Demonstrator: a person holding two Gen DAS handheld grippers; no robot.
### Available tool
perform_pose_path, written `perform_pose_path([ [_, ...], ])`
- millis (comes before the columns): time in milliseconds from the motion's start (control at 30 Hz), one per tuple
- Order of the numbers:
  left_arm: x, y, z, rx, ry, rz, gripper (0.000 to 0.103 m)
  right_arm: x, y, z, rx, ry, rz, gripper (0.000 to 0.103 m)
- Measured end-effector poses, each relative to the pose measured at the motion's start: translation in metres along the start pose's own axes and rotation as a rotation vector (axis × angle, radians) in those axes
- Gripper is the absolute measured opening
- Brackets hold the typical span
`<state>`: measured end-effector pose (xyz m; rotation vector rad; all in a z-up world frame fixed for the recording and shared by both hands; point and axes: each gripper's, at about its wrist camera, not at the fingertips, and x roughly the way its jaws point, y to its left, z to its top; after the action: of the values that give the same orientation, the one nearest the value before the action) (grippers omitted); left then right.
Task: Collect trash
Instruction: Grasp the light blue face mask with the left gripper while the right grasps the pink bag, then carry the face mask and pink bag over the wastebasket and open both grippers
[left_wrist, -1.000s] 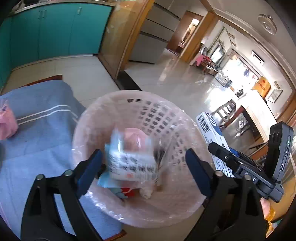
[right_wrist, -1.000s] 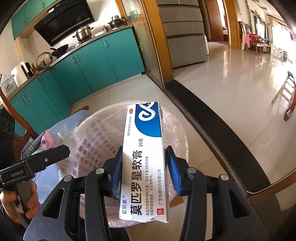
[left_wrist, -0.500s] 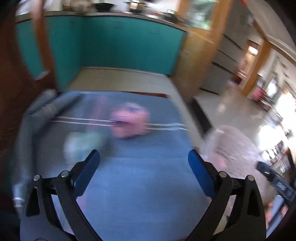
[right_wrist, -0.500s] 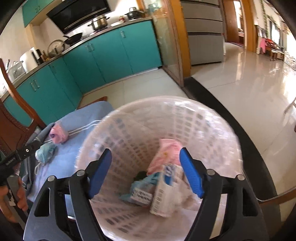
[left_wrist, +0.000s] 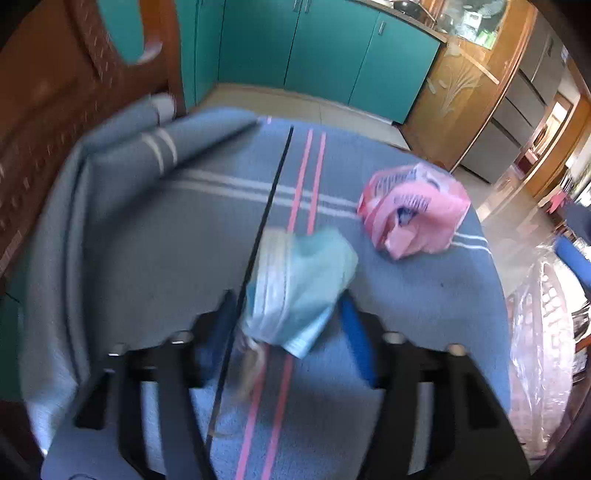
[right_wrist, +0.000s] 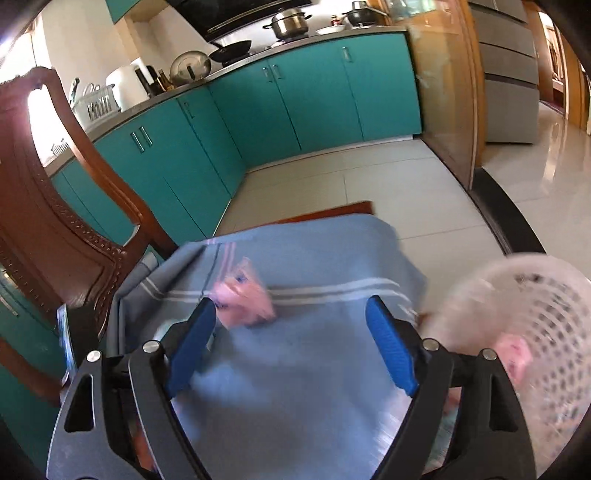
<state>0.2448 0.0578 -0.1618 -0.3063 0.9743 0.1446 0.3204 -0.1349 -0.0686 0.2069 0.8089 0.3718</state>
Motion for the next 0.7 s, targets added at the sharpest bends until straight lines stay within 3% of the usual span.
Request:
perform_pose_path([
  [133,-0.007,0.008,-0.009,0.001,-0.022,-0.004,0.037,0.054,0.037,0.014,-0.047,0.039,-0.026,0.087],
  [400,-0.042,0.014,-0.032,0.032,-0.065,-0.017,0.037,0.124,0.064,0.004,-0.11,0.176,-0.091,0.087],
  [433,-0.046,0.013,-0.034,0.033,-0.068,-0.02,0.037,0.125,0.065,-0.001,-0.116,0.177,-0.094,0.085],
  [533,-0.053,0.014,-0.04,0.034,-0.075,-0.023,0.037,0.126,0.07,-0.014,-0.154,0.187,-0.096,0.064],
  [700,-0.061,0.015,-0.046,0.033,-0.085,-0.015,0.037,0.113,0.07,-0.025,-0.17,0.179,-0.073,0.058],
])
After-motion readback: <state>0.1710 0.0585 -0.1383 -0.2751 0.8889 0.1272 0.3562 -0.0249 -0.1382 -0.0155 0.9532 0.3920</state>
